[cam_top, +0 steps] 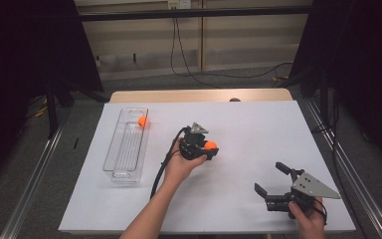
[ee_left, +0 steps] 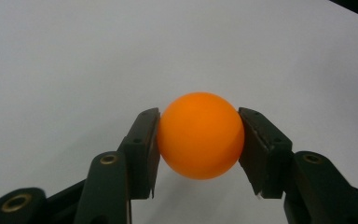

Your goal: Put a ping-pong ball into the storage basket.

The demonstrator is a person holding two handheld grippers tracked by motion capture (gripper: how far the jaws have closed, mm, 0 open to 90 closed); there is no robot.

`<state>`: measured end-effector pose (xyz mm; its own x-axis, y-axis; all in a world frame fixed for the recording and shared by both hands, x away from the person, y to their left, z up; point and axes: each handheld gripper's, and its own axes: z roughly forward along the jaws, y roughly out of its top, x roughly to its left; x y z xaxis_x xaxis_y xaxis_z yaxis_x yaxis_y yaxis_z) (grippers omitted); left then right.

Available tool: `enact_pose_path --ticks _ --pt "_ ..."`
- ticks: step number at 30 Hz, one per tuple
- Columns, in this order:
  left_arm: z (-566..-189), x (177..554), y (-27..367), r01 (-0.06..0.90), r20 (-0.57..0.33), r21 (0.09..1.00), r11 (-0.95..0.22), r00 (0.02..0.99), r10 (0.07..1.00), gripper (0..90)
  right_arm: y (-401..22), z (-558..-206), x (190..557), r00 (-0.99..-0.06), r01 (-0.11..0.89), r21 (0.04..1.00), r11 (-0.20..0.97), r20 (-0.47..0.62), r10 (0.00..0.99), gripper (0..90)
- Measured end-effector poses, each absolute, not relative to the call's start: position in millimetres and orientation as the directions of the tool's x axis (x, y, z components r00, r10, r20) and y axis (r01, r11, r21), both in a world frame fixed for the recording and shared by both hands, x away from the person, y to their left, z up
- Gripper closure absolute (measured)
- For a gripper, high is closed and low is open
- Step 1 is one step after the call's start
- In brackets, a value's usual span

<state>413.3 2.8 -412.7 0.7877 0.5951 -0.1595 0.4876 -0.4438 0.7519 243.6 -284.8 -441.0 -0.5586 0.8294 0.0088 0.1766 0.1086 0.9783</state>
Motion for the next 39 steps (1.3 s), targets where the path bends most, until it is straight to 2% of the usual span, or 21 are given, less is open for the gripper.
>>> enact_pose_path --ticks 17,34,37,39 --pt "-405 408 20 0.483 -0.174 0.762 -0.431 0.794 0.582 51.0 -287 -441 243 -0.546 0.17 0.98 0.104 0.006 0.838 1.0" --pt "-401 401 29 0.461 -0.146 0.765 -0.45 0.804 0.576 51.0 -289 -440 243 -0.54 0.165 0.981 0.099 0.006 0.841 1.0" --pt "-399 400 31 0.47 -0.163 0.767 -0.437 0.801 0.576 50.9 -289 -440 243 -0.541 0.167 0.981 0.099 0.007 0.841 1.0" --pt "-399 399 32 0.455 -0.141 0.769 -0.449 0.805 0.576 50.9 -289 -440 243 -0.541 0.168 0.981 0.1 0.007 0.841 1.0"
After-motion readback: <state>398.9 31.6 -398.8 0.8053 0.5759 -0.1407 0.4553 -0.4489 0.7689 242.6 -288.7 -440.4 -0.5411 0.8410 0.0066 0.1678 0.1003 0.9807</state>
